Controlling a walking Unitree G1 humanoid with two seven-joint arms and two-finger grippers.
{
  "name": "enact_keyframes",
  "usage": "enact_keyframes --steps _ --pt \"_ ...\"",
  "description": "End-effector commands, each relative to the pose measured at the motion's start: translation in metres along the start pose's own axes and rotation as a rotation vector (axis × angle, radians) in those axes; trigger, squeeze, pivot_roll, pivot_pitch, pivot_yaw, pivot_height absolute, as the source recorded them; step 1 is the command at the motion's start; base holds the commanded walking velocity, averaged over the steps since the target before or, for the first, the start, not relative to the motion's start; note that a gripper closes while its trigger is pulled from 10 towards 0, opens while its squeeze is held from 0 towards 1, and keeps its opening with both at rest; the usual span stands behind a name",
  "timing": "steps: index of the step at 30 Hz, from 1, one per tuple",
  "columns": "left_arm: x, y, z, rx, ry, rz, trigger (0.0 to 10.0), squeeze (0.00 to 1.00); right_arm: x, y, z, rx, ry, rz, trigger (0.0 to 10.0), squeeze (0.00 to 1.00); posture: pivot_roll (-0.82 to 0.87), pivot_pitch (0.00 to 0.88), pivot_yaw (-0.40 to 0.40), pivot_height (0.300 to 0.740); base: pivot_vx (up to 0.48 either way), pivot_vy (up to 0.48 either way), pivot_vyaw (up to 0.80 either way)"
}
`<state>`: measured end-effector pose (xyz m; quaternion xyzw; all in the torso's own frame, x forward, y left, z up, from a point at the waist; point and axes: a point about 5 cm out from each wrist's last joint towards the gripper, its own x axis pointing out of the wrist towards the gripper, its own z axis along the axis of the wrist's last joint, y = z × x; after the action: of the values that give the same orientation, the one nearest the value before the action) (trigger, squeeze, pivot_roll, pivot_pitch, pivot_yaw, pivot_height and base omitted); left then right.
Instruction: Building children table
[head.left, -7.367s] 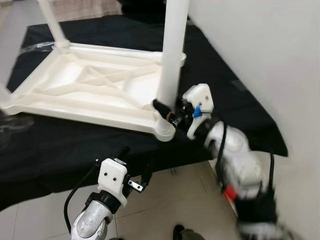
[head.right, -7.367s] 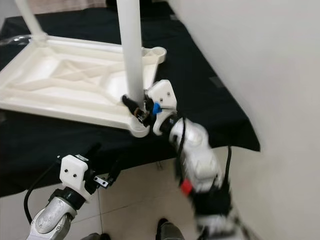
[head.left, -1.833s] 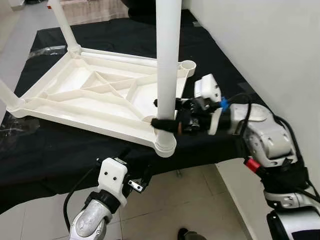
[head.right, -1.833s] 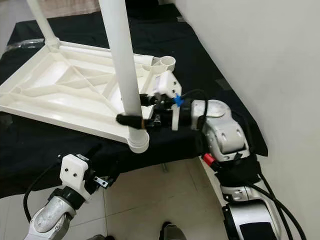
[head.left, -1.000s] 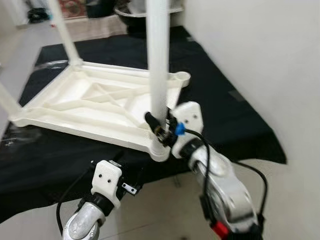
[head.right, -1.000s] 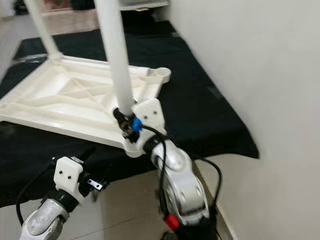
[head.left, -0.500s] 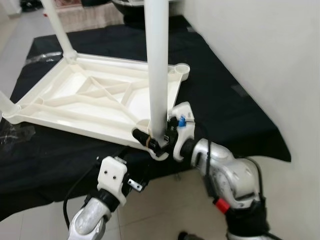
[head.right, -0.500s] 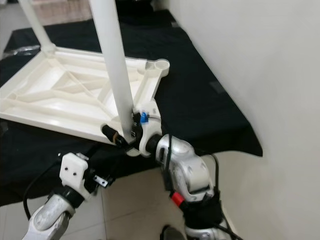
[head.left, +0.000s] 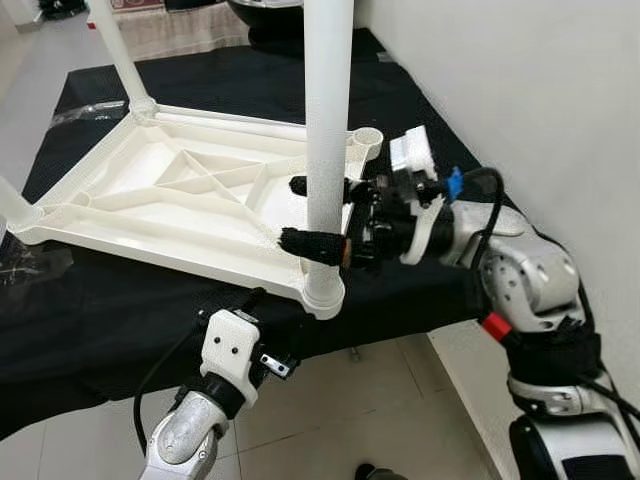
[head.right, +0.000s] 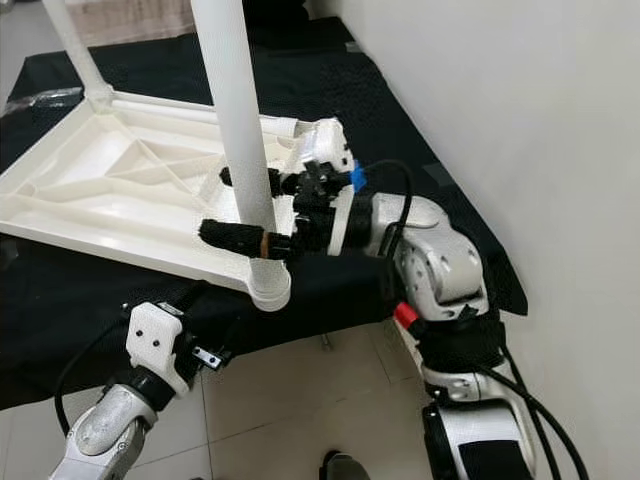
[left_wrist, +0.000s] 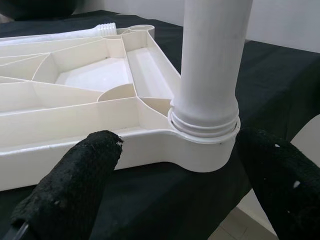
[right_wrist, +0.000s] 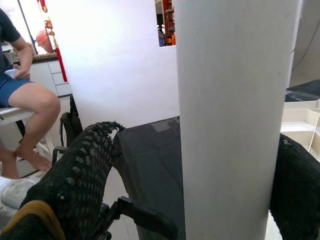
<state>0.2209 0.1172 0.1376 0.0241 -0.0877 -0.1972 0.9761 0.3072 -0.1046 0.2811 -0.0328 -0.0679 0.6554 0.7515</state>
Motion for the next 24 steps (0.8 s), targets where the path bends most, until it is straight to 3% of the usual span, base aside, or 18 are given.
enact_keyframes --steps 1,2,10,13,14,16,19,20,21,22,23,24 --pt "-0.003 -0.001 -0.006 0.001 0.025 0.002 10.0 0.0 0.003 0.004 0.004 -0.021 -0.016 0.058 10.0 0.0 -0.01 0.182 -0.012 0.74 0.0 0.0 0.0" --pt "-0.004 -0.001 -0.006 0.0 0.026 0.001 10.0 0.0 -0.004 0.001 0.004 -0.033 0.001 0.093 0.0 0.0 -0.01 0.189 -0.01 0.74 0.0 0.0 0.0" --pt "-0.006 -0.002 -0.006 -0.003 0.028 -0.001 10.0 0.0 -0.014 0.001 -0.007 -0.028 0.052 0.103 0.0 0.0 -0.01 0.198 -0.006 0.74 0.0 0.0 0.0" --pt "-0.008 -0.001 -0.006 -0.004 0.031 0.0 10.0 0.0 -0.01 -0.001 -0.027 0.003 0.064 -0.09 0.0 0.0 -0.01 0.21 -0.007 0.74 0.0 0.0 0.0" --pt "-0.008 -0.001 -0.006 -0.004 0.031 0.0 10.0 0.0 -0.01 -0.001 -0.027 0.003 0.064 -0.09 0.0 0.0 -0.01 0.21 -0.007 0.74 0.0 0.0 0.0" --pt "-0.008 0.001 -0.007 -0.001 0.036 -0.001 10.0 0.0 -0.001 -0.006 -0.048 0.056 0.091 -0.329 0.0 0.0 -0.01 0.214 -0.003 0.74 0.0 0.0 0.0" --pt "-0.008 0.002 -0.007 0.0 0.038 -0.001 10.0 0.0 0.002 -0.008 -0.055 0.071 0.103 -0.4 0.0 0.0 -0.01 0.214 -0.003 0.74 0.0 0.0 0.0" --pt "-0.007 0.002 -0.005 0.0 0.036 -0.005 10.0 0.0 0.01 0.014 -0.093 0.131 0.212 -0.578 0.0 0.0 -0.01 0.247 -0.001 0.74 0.0 0.0 0.0" --pt "-0.007 0.002 -0.005 0.0 0.036 -0.005 10.0 0.0 0.01 0.014 -0.093 0.131 0.212 -0.578 0.0 0.0 -0.01 0.247 -0.001 0.74 0.0 0.0 0.0" --pt "-0.008 0.001 -0.004 0.001 0.035 -0.008 10.0 0.0 0.022 0.041 -0.116 0.159 0.281 -0.669 0.0 0.0 0.0 0.247 -0.001 0.74 0.0 0.0 0.0" --pt "-0.009 0.0 -0.004 0.003 0.035 -0.01 10.0 0.0 0.03 0.06 -0.126 0.172 0.306 -0.736 0.0 0.0 0.0 0.245 0.003 0.74 0.0 0.0 0.0" --pt "-0.009 0.0 -0.004 0.003 0.035 -0.01 10.0 0.0 0.03 0.06 -0.126 0.172 0.306 -0.736 0.0 0.0 0.0 0.245 0.003 0.74 0.0 0.0 0.0"
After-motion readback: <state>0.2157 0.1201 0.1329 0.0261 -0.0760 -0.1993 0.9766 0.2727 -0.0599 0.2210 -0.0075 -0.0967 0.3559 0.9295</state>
